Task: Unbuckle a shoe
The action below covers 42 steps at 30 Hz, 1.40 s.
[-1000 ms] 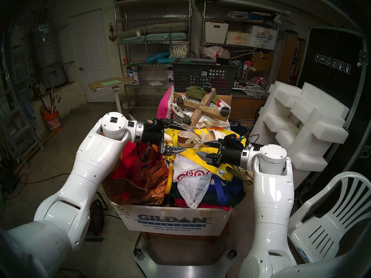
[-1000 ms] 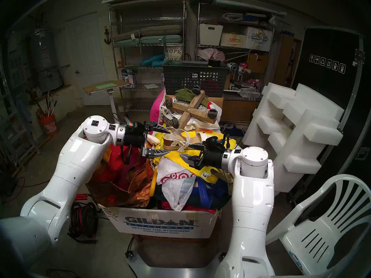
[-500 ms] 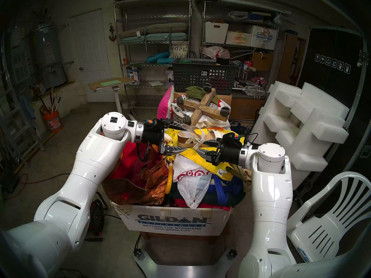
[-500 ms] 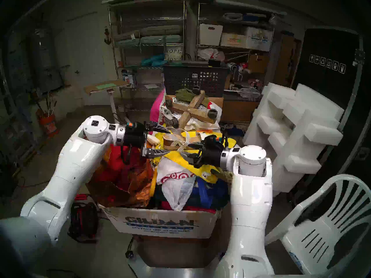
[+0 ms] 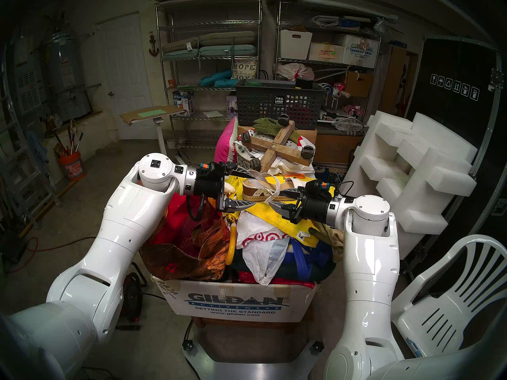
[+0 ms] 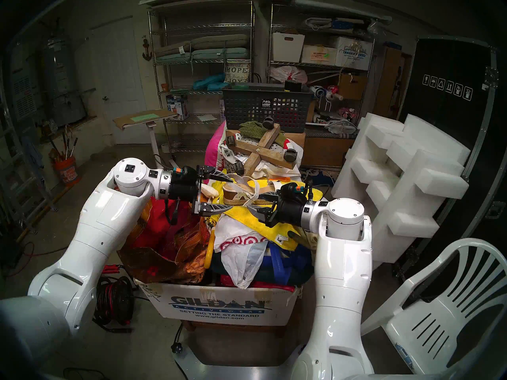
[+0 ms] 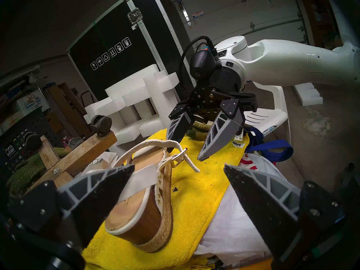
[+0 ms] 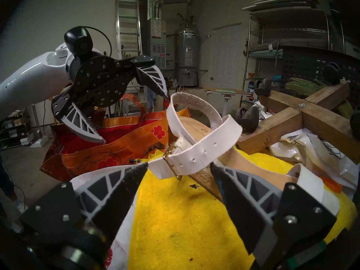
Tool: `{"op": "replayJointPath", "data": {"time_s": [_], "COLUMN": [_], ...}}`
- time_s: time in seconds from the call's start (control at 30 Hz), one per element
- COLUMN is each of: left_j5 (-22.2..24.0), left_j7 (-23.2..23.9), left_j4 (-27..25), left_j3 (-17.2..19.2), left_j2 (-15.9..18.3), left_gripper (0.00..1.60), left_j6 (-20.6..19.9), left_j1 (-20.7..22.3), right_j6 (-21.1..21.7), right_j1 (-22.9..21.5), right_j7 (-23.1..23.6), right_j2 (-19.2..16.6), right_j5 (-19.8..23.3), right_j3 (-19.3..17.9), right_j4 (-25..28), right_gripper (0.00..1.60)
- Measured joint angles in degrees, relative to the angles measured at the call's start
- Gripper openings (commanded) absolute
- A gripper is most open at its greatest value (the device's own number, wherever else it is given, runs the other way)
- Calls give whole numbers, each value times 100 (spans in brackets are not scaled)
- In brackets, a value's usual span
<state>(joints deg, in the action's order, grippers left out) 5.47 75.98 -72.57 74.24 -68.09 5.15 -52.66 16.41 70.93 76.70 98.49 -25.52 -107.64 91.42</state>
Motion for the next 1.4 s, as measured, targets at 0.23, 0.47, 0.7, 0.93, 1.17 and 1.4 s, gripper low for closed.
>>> {"op": "replayJointPath", "data": {"time_s": [0.23,0.47,0.7,0.93,1.17,1.4], "left_j5": [0,0,0,-1,-1,-1], "left_j7": [1,3,3,3,4,5], "left_j4": [0,1,1,1,1,1], "left_j3": [2,3,4,5,6,7], "left_j2": [-1,-2,-3,-3,-4,-5], "left_gripper": [160,160,160,160,160,160], "left_j6": [0,1,1,1,1,2], "left_j1": [0,0,0,0,0,0], "right_j6": [119,230,363,479,616,660], "right_j1": [37,195,418,598,734,803], "right_j7": [-20,-38,-40,-42,66,99], "right_j2": [15,9,-74,-172,-245,-289], "right_j5": [-42,-64,-44,30,226,371], "right_j3": [11,9,59,172,242,347], "right_j4": [166,402,680,947,1068,1053], "right_gripper": [151,151,151,154,149,152]}}
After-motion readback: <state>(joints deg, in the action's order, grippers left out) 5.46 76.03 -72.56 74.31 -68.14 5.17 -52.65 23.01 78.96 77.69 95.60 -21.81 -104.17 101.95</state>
